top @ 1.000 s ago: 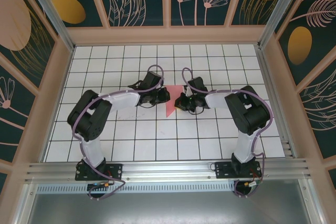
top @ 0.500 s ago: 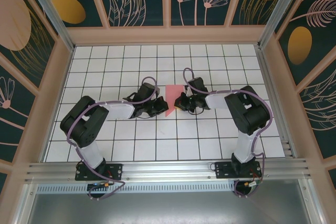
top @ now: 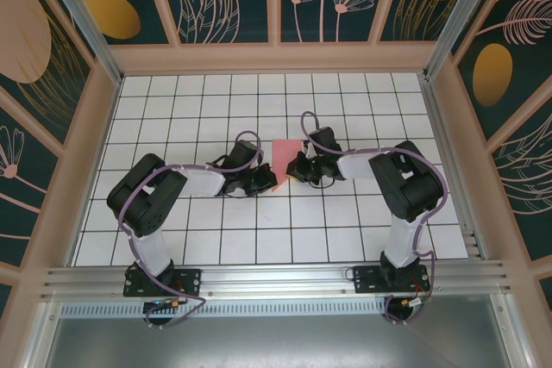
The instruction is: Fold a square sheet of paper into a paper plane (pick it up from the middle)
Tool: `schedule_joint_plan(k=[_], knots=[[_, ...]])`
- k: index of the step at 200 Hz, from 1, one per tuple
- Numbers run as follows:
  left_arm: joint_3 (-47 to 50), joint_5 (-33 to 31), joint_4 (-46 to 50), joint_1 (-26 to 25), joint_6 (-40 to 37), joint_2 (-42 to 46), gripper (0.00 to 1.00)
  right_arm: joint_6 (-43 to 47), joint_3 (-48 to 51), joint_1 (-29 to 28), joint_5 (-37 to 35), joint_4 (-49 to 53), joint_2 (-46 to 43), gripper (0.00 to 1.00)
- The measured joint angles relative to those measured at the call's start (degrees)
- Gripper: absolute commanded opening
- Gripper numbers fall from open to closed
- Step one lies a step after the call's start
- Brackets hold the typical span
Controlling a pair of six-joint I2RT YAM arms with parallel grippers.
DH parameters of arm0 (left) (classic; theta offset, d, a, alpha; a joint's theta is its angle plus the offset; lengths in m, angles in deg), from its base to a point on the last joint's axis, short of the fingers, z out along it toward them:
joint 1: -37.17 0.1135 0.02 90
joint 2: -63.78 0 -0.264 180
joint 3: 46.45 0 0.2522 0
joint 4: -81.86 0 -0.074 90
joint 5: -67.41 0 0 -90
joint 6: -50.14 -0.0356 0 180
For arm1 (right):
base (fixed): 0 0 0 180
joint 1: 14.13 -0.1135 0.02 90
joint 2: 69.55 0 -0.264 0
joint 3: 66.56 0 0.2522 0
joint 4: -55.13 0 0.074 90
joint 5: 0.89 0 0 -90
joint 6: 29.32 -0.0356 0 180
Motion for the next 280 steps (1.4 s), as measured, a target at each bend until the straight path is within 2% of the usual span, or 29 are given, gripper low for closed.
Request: schedule_joint_plan(k=[32,87,120,146,216,249,280], knots=[[0.7,-0.5,-0.6,0.0,0.0,0.0,0.00,1.7,0.0,-0.3,0.4,-0.5,0.0,0.01],[1.0,-0.7,-1.1,0.0,0.2,0.0,0.00,3.2,0.0,-4.4,0.3,-0.6,0.0,0.01],[1.0,-1.0,-1.1,0.0,0.4,0.0,0.00,3.5,0.0,-4.2,-0.1,-0.4,0.1,0.00],[1.1,-1.6,-1.1,-0.2,0.6,0.1,0.00,4.7,0.2,-2.3,0.1,-0.3,0.2,0.00],[1.3,-1.9,-1.3,-0.3,0.9,0.2,0.00,9.5,0.4,10.6,1.3,-0.5,0.2,0.00],[1.2,-1.9,-1.2,-0.3,0.8,0.2,0.00,9.8,0.3,10.8,-1.0,0.3,-1.4,0.00],[0.8,-1.9,-0.4,-0.3,0.8,0.2,0.00,9.5,0.3,6.9,-2.0,0.5,-5.0,0.00]])
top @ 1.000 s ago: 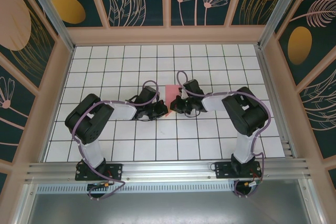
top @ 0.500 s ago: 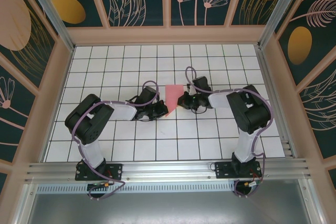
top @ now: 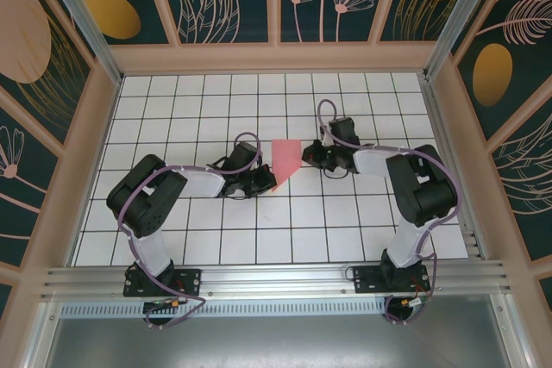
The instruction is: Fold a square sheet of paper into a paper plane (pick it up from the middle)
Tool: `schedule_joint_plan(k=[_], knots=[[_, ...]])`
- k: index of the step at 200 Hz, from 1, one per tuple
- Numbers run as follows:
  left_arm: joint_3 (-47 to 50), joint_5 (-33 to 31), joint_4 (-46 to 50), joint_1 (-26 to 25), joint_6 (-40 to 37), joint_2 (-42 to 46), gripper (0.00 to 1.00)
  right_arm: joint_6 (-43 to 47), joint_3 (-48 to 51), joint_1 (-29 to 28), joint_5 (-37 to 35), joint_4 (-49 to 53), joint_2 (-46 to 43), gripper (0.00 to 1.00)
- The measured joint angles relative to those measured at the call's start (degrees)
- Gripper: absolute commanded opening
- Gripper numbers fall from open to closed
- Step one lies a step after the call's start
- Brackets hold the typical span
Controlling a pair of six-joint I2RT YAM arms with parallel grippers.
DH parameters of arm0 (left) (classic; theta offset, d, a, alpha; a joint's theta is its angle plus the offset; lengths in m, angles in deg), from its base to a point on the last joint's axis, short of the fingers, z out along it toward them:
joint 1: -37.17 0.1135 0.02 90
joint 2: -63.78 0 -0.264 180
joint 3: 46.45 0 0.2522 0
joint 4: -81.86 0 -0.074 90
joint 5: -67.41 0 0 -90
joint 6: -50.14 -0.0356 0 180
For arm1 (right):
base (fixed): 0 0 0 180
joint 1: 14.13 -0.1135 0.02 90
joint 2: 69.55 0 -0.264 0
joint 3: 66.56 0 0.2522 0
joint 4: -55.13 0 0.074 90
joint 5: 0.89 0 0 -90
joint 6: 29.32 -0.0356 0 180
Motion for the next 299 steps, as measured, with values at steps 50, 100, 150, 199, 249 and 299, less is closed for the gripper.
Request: schedule_joint_plan(k=[50,100,150,199,249,299], knots=[[-0.8,0.0,1.3,0.0,-1.0,0.0,0.00,-0.8,-0.6,-6.3,0.1,-0.1,2.6,0.00],[-2.8,0.0,3.3,0.0,-4.3,0.0,0.00,-1.4,-2.0,-6.2,0.4,1.1,5.7,0.00],[-8.6,0.0,3.8,0.0,-7.1,-1.3,0.00,-1.6,-2.3,-6.2,0.4,1.2,5.9,0.00],[-9.1,0.6,4.1,0.0,-7.6,-5.2,0.01,-1.9,-3.4,-6.1,0.5,2.5,6.5,0.00],[-6.3,1.8,1.3,0.1,-8.3,-4.7,0.01,-2.6,-4.7,-6.0,1.1,4.0,7.4,0.00],[-1.1,2.6,-1.5,0.1,-9.4,-1.6,0.00,-3.6,-5.0,-5.9,1.4,4.3,7.6,0.00]])
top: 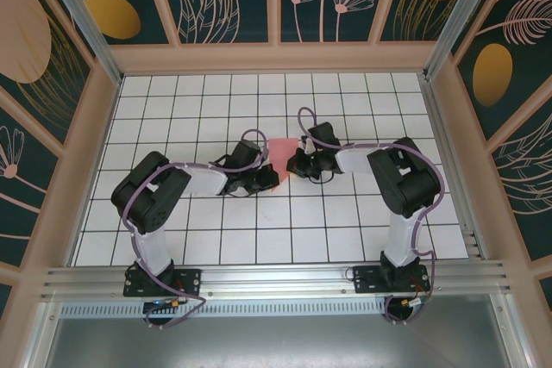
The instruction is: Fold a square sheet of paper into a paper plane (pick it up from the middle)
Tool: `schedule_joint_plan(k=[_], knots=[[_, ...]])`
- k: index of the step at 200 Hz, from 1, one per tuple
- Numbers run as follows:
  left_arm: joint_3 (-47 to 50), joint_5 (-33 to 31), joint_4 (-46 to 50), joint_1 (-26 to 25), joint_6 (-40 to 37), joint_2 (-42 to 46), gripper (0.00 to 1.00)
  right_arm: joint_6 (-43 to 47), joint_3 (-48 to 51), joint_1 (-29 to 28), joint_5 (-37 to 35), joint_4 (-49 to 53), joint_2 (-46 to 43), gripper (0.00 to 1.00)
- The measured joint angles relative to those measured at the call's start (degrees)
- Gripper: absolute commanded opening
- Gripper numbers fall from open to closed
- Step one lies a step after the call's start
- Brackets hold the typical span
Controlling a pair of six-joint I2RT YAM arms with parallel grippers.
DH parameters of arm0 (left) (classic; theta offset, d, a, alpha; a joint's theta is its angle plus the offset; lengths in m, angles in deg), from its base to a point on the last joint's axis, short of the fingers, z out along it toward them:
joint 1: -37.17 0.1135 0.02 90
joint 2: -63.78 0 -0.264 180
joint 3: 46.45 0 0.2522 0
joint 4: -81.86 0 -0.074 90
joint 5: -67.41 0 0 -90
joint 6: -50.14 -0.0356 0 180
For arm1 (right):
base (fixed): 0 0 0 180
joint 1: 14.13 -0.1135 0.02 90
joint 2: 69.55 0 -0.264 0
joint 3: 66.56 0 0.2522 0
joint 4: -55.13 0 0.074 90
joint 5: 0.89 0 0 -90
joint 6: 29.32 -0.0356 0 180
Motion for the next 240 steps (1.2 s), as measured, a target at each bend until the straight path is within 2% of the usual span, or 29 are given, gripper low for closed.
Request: schedule_joint_plan(k=[52,132,240], knots=[[3.5,0.4,-0.6,0.0,-0.5,2.5,0.00,-0.4,-0.1,0.0,0.1,0.1,0.0,0.00],[3.7,0.0,-0.2,-0.3,-2.8,2.8,0.00,-0.9,-0.1,0.1,0.2,0.1,0.2,0.00],[2.9,-1.3,5.7,-0.7,-6.1,4.7,0.00,-1.2,-0.2,0.1,0.2,0.3,0.2,0.00]])
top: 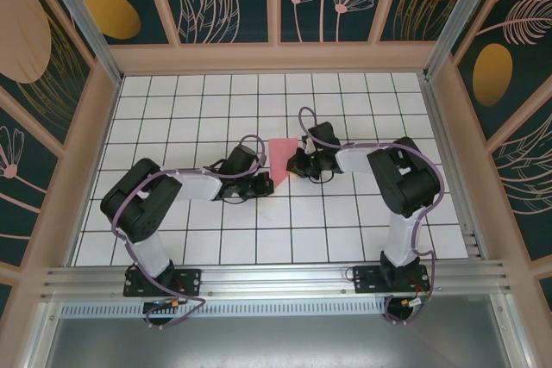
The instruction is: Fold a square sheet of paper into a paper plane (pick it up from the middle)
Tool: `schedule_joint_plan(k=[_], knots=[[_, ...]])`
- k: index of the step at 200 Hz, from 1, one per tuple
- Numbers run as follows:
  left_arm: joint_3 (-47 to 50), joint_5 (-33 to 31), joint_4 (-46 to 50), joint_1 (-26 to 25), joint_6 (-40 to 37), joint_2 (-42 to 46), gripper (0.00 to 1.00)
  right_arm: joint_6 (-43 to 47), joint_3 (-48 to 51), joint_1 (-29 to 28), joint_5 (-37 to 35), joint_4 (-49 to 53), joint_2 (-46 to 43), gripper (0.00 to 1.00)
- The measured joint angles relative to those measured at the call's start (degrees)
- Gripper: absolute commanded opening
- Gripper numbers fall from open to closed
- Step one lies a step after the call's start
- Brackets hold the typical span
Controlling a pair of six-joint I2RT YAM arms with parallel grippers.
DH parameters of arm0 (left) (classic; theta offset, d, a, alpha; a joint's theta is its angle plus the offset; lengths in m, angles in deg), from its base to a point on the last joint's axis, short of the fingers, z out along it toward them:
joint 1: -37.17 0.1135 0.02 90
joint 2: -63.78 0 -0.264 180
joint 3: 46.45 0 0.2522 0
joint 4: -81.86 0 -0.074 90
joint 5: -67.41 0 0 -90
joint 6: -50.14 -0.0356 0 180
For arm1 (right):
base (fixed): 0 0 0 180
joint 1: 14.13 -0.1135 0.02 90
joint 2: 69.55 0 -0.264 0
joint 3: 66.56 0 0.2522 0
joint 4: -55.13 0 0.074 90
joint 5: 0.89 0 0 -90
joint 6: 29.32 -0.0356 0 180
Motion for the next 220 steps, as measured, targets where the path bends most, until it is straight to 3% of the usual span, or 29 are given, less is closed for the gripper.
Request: schedule_joint_plan(k=[38,80,105,154,220], knots=[[-0.8,-0.2,6.1,-0.2,-0.5,2.5,0.01,0.0,-1.0,0.0,0.0,1.5,0.0,0.02],[-4.6,-3.5,6.1,-0.3,1.3,4.2,0.02,-0.2,-2.8,0.1,-0.6,3.6,-0.3,0.18],[-5.7,-5.9,4.6,-0.3,3.4,4.1,0.02,-1.3,-3.0,0.2,-1.3,3.7,-2.9,0.23],[-9.1,-8.9,3.9,-0.3,5.3,-1.3,0.01,-3.6,1.2,3.7,-2.9,1.7,-9.6,0.34],[-12.2,-15.6,4.8,-0.3,6.5,-5.1,0.01,-4.5,3.3,5.7,-3.0,1.4,-8.7,0.41]])
